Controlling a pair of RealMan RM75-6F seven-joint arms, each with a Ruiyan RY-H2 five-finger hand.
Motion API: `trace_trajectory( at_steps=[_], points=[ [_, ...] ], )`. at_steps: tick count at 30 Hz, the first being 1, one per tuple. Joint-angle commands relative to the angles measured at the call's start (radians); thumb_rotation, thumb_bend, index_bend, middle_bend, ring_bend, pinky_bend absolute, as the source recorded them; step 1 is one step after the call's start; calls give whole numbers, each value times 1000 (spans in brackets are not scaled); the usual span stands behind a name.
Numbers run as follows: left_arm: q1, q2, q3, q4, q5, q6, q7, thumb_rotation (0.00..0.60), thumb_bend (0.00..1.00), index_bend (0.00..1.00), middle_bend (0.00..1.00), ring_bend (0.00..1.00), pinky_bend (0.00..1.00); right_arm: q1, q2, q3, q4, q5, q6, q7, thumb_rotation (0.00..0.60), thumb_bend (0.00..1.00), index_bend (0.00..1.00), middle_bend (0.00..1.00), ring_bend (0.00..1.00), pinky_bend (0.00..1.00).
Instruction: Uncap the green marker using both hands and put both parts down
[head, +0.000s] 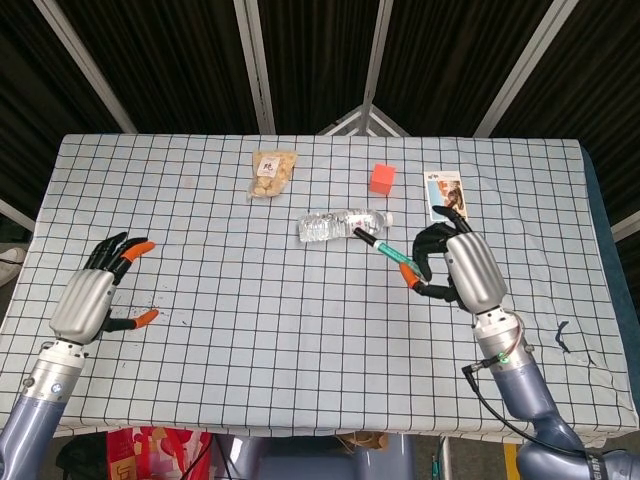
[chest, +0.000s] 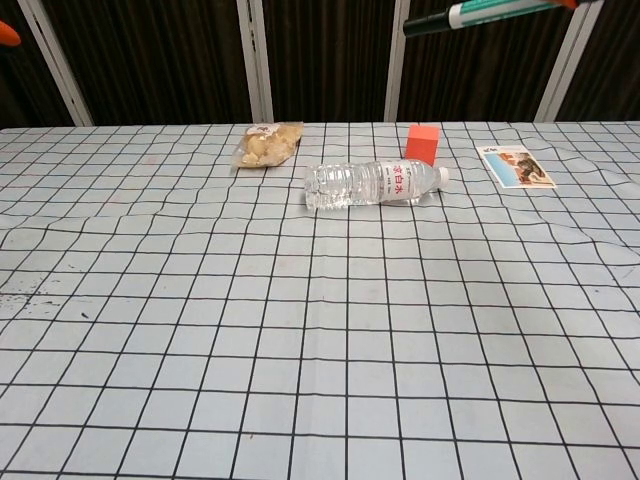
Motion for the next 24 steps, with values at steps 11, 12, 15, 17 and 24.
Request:
trace_trajectory(
  at_steps=[11, 12, 15, 17, 24],
  points=[
    [-44, 97, -55, -43, 203, -8, -599, 600, 235, 227, 222, 26, 98, 50, -62, -34, -73, -87, -55, 137, 600, 722, 865, 704, 455, 149],
    [-48, 98, -56, -44, 208, -8, -615, 600, 236, 236, 237, 35, 97, 56, -76, -36, -67, -87, -56, 138, 600, 723, 865, 704, 455, 149],
    [-61, 104, -62, -45, 202, -16, -630, 600, 255, 263, 269, 54, 98, 83, -138, -39, -42, -69, -63, 128, 600, 726, 865, 704, 454, 149],
    [-71, 125, -64, -61, 173, -41, -621, 600, 260, 291, 276, 54, 98, 107, -175, -34, -24, -35, -77, 108, 600, 727, 865, 704, 454, 149],
    [-106, 305, -74, -179, -40, -176, -362, 600, 261, 322, 304, 54, 96, 171, -216, -5, 18, 94, -137, 42, 600, 732, 865, 703, 455, 149]
  ],
)
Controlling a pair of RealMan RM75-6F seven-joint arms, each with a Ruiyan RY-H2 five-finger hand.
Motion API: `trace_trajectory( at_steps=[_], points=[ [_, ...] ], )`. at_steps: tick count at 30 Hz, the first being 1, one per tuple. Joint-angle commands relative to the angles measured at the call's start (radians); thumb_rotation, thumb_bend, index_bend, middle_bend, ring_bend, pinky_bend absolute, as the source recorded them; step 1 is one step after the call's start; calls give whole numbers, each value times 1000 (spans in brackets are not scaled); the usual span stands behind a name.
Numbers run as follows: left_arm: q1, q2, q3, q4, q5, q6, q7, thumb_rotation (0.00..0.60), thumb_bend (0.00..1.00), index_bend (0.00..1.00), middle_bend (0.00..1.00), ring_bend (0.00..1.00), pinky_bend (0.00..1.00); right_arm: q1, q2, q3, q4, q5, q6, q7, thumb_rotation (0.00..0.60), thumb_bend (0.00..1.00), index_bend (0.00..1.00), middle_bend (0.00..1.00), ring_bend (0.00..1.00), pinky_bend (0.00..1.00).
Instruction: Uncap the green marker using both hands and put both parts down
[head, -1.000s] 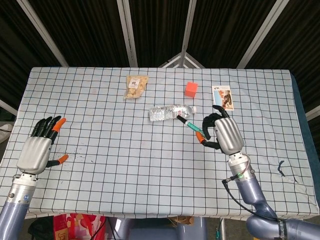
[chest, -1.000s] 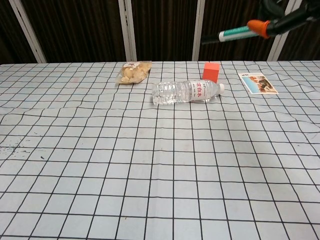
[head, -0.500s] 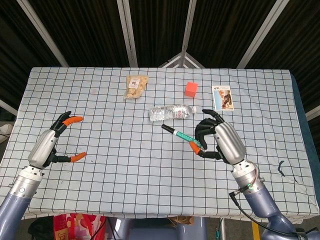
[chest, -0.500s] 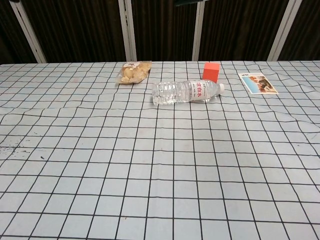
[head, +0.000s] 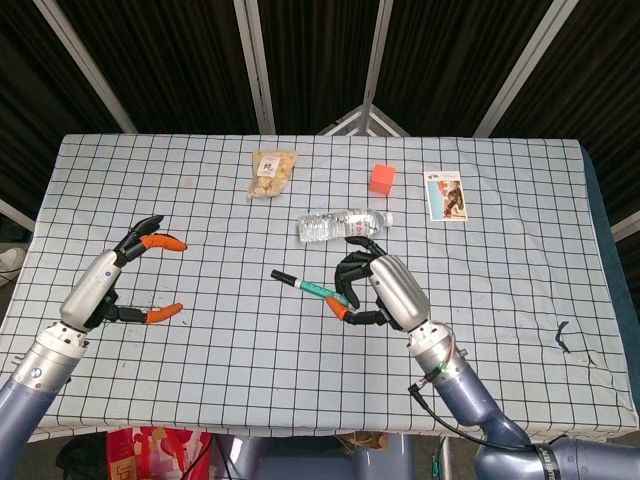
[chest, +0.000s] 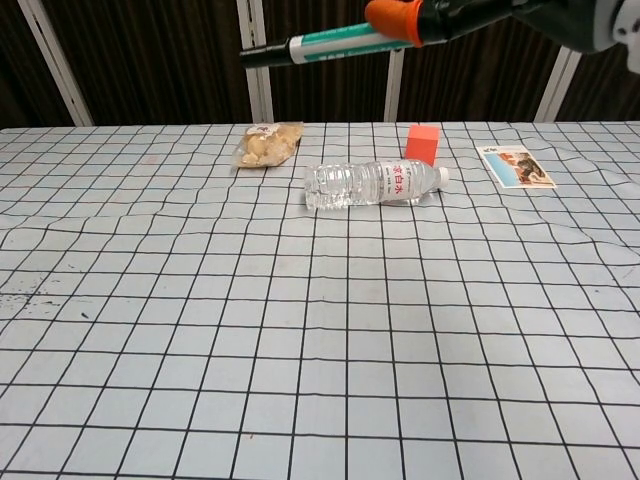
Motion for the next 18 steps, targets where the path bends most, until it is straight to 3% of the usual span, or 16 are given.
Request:
trace_trajectory(
  at_steps=[1, 4, 8, 12, 18],
  points=[
    [-32, 124, -10, -93, -161, -86, 225, 600, 261, 326, 308, 54, 96, 37, -20, 18, 24, 66, -36, -37, 600, 732, 865, 703, 455, 149],
    [-66, 173, -16, -161, -301, -99, 428, 600, 265, 341, 322, 54, 96, 61, -20, 29, 30, 116, -57, -65, 600, 734, 865, 704, 455, 149],
    [-120, 171, -22, -222, -453, -65, 658, 600, 268, 349, 327, 54, 93, 91, -8, 41, 23, 175, -85, -109, 600, 751, 865, 704, 454, 149],
    [-176, 148, -24, -267, -549, 0, 865, 600, 272, 349, 325, 54, 93, 114, 5, 41, 2, 178, -94, -155, 600, 758, 866, 704, 455, 149],
    [-245, 84, -36, -292, -611, 75, 1038, 600, 272, 344, 332, 54, 93, 125, 18, 56, -35, 141, -111, -97, 600, 766, 867, 704, 455, 149]
  ],
)
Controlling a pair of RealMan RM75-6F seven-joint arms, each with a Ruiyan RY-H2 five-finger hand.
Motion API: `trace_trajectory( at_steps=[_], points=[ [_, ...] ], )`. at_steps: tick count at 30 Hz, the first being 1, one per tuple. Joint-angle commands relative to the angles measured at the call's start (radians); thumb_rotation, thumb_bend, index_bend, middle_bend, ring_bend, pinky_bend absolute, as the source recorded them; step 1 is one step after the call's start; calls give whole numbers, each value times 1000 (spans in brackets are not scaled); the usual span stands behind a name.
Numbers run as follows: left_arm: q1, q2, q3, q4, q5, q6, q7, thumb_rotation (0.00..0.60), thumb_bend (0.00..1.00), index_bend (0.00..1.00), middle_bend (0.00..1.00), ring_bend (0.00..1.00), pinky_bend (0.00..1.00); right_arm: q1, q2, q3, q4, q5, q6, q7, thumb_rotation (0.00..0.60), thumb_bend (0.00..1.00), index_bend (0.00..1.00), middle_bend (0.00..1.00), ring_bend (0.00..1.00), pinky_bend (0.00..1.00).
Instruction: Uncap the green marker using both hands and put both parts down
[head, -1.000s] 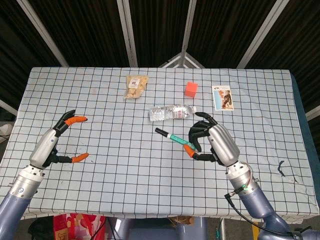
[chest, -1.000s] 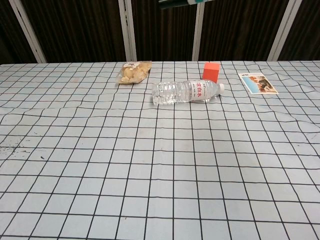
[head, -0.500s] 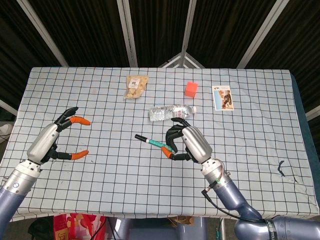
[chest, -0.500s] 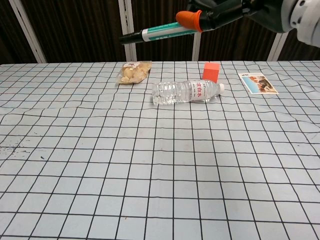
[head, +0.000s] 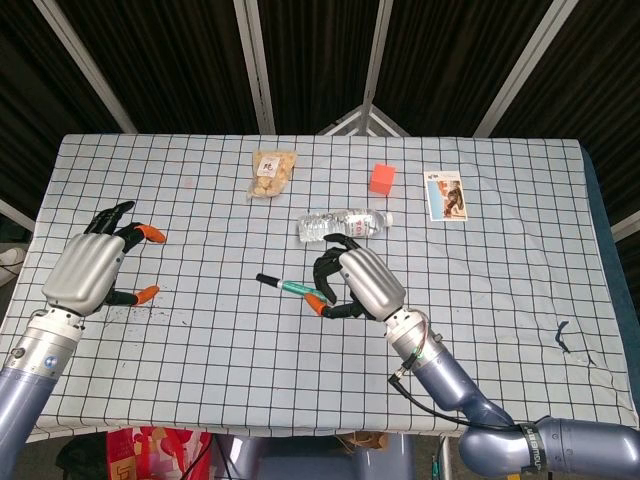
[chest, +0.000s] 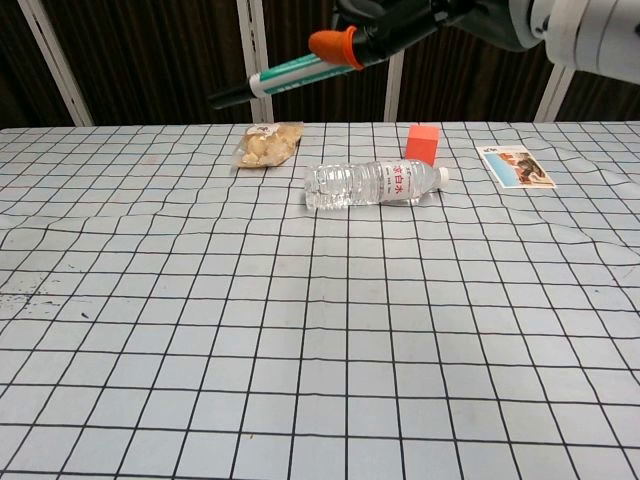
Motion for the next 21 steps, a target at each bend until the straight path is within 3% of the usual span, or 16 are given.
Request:
trace_trajectory(
  at_steps=[1, 8, 21],
  points=[
    [-75, -60, -13, -37, -71, 69, 128, 600, 272, 342, 332, 54, 93, 9, 12, 13, -27, -30, -16, 48, 600, 768, 867, 704, 455, 149],
    [-108, -148, -20, -37, -51, 120, 173, 600, 272, 341, 353, 65, 93, 17, 23, 38, -55, -44, -5, 94, 600, 769, 866, 704, 455, 149],
    [-159, -219, -30, -37, -62, 101, 176, 600, 272, 360, 400, 85, 93, 57, 26, 68, -53, 82, 18, 50, 600, 770, 867, 704, 457, 149]
  ],
)
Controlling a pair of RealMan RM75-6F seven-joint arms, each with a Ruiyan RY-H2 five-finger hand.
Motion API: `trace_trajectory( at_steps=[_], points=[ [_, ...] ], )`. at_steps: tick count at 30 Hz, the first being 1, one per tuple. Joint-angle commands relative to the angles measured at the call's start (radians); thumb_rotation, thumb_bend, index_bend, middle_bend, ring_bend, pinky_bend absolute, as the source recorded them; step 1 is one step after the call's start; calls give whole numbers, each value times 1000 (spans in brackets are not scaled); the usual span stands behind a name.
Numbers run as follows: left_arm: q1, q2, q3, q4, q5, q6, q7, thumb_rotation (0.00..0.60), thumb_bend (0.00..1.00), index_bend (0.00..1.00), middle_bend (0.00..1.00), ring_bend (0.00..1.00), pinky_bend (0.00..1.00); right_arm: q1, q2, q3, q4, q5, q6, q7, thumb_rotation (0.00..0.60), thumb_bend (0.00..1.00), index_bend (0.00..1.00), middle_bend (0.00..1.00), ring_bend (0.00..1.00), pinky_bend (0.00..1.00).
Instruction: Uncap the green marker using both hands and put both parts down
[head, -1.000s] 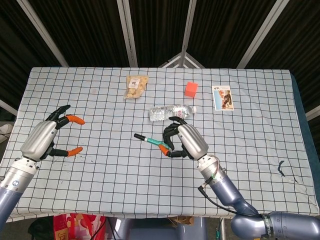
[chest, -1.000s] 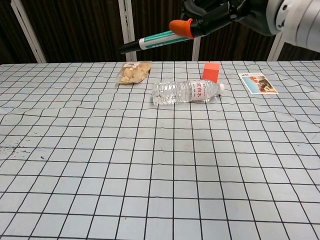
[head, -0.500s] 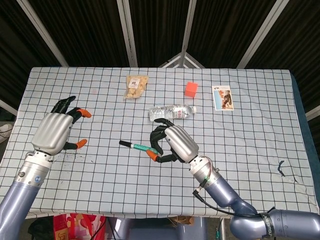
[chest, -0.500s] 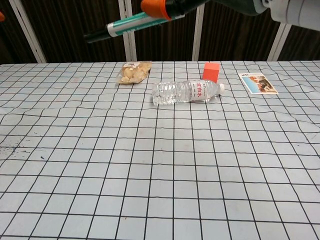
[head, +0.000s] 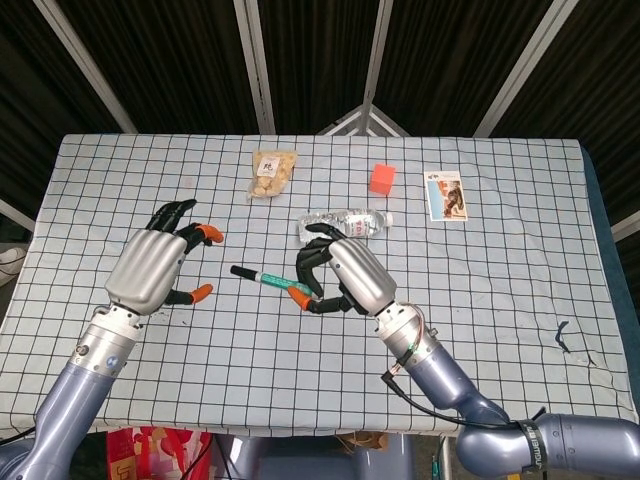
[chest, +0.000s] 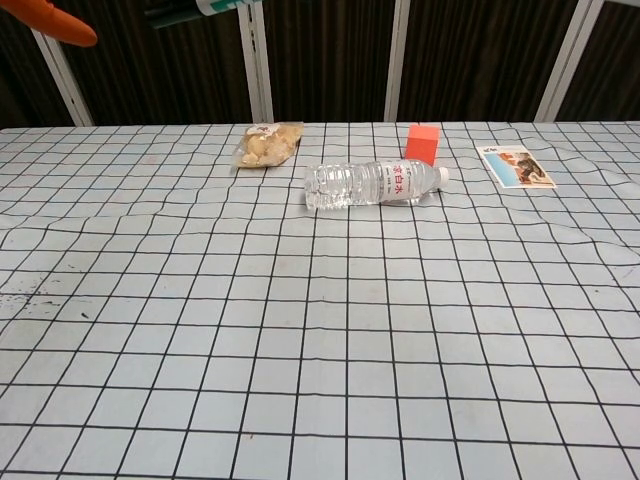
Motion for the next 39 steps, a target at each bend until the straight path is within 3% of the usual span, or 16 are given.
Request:
trace_trajectory(
  at_steps=[1, 7, 22, 36, 39],
  points=[
    [-8, -8, -4, 0, -3, 3, 6, 600, 272, 364, 408, 89, 93, 8, 4, 2, 0, 20, 2, -9, 600, 770, 867, 704, 457, 149],
    [-29, -49, -12, 0, 6, 23, 19, 600, 319, 376, 422, 99, 93, 17, 6, -2, -4, 29, 3, -10, 600, 771, 867, 707, 463, 149],
    [-82, -122, -15, 15, -32, 51, 87, 600, 322, 425, 462, 107, 93, 25, 19, -3, -22, 27, 15, 2, 600, 780, 867, 710, 467, 149],
    [-112, -162, -14, 33, -53, 64, 115, 600, 322, 490, 419, 109, 86, 29, 24, -15, -19, 23, 19, 10, 600, 785, 867, 711, 468, 149],
    [-117, -166, -14, 34, -57, 68, 123, 600, 363, 493, 418, 107, 86, 28, 27, -17, -20, 24, 21, 11, 600, 784, 867, 712, 469, 149]
  ],
)
